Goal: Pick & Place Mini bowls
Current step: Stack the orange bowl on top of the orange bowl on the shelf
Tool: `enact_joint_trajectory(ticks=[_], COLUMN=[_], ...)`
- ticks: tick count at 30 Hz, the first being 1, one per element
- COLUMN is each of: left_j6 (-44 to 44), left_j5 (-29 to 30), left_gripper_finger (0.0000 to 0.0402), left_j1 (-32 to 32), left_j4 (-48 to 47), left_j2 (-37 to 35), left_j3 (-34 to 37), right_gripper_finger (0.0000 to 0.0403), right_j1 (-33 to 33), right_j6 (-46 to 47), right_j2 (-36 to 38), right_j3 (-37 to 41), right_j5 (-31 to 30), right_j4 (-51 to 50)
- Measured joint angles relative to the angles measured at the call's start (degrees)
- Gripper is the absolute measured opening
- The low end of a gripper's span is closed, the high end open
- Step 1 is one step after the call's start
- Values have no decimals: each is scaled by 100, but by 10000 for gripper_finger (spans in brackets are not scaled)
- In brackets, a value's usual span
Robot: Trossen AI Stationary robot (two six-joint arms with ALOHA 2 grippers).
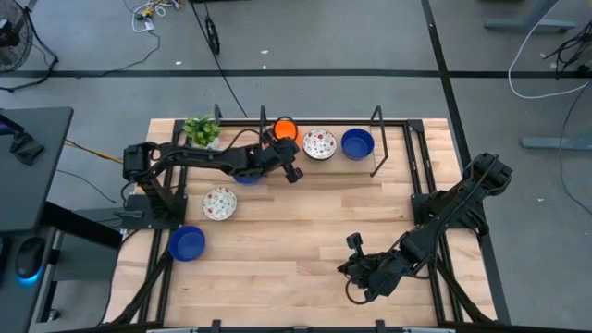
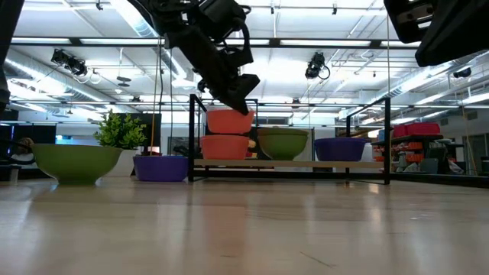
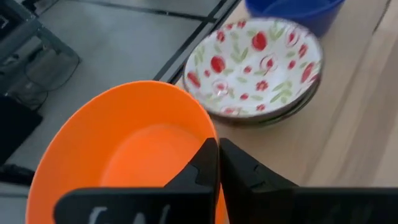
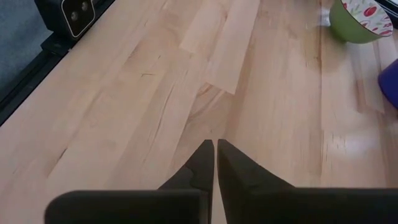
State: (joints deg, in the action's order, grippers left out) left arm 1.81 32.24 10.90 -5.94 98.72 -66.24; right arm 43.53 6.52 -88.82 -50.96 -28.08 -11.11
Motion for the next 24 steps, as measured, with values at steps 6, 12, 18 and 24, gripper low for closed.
enact_joint_trajectory(ticks=[6,12,18,24], left_j6=[83,257,163,219], left_j5=[-113,-437,-418,-438], left_gripper_finger=[8,15,9,16], left_j1=[133,186,252,281], left_j4=[-194,-161,-87,-118], left_j2=[0,24,180,223], left_j3=[0,-2,2,0], right_gripper_finger=[23,23,23,23], right_j1=[0,0,0,0], right_j6=[0,1,2,1], right_j2=[0,0,-1,-2], right_j3=[0,0,0,0], right_j5=[1,1,1,1], right_j4=[-1,-1,1,4])
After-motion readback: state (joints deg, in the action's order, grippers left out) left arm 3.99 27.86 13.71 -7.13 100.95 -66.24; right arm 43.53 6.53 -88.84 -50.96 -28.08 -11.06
